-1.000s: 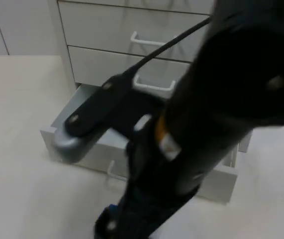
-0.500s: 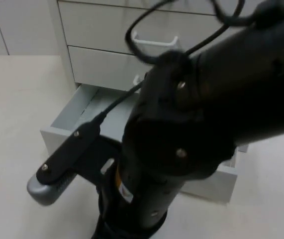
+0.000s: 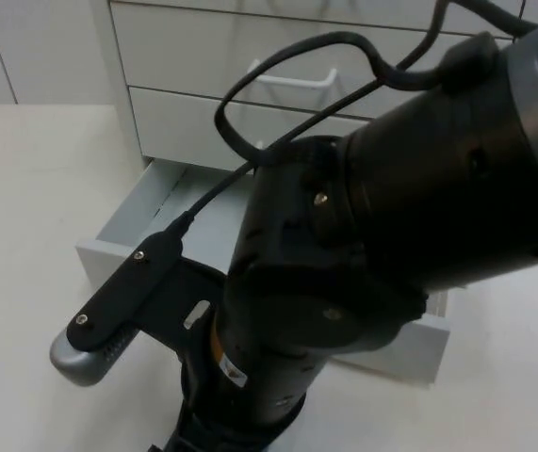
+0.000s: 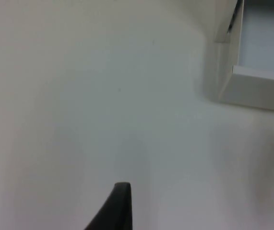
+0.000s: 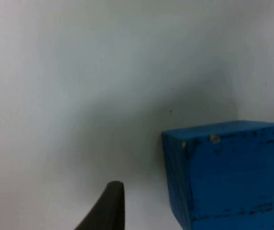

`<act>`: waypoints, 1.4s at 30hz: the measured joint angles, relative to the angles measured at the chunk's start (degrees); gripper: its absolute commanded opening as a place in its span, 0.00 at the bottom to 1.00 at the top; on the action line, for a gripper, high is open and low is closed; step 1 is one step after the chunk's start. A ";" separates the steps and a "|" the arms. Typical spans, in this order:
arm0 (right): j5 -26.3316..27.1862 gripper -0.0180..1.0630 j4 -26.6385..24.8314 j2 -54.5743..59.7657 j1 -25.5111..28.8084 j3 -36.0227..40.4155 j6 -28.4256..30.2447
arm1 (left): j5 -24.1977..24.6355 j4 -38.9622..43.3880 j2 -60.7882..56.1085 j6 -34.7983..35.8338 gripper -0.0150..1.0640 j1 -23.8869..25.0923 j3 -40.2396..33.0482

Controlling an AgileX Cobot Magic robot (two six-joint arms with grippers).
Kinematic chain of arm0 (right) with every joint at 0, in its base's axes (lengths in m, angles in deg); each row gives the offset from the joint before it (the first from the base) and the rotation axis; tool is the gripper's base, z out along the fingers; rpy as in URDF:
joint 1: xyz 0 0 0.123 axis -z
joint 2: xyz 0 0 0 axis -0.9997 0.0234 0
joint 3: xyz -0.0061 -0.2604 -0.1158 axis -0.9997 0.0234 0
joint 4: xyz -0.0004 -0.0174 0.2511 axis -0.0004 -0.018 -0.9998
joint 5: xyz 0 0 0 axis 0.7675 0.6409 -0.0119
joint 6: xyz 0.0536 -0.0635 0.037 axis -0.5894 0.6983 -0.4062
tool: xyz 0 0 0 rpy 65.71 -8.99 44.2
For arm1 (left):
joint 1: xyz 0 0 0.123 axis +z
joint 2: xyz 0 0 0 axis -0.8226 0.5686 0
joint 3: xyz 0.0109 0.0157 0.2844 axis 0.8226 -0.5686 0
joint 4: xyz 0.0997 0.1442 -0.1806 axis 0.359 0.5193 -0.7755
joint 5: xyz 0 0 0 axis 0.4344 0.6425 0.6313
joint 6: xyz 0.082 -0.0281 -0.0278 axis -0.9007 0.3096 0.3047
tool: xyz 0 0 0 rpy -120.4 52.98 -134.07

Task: Open the drawer with the left hand, place the block into the drawer with the right hand, then close the drawer with the left hand.

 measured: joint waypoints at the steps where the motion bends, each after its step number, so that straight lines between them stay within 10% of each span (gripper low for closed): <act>1: 0.04 0.93 0.11 0.00 0.00 0.00 0.00 | 0.00 0.00 0.00 0.00 0.97 0.00 0.00; 19: 0.55 0.82 0.01 4.82 0.35 -0.84 0.63 | -0.10 0.18 0.00 0.00 0.97 0.00 0.00; 30: 0.24 0.02 0.15 3.66 0.35 -1.39 1.32 | -0.10 0.18 0.00 0.00 0.97 0.00 0.00; 42: -8.12 0.02 3.82 -15.06 0.67 -1.51 1.69 | -1.17 0.49 0.00 -0.31 0.97 0.00 0.00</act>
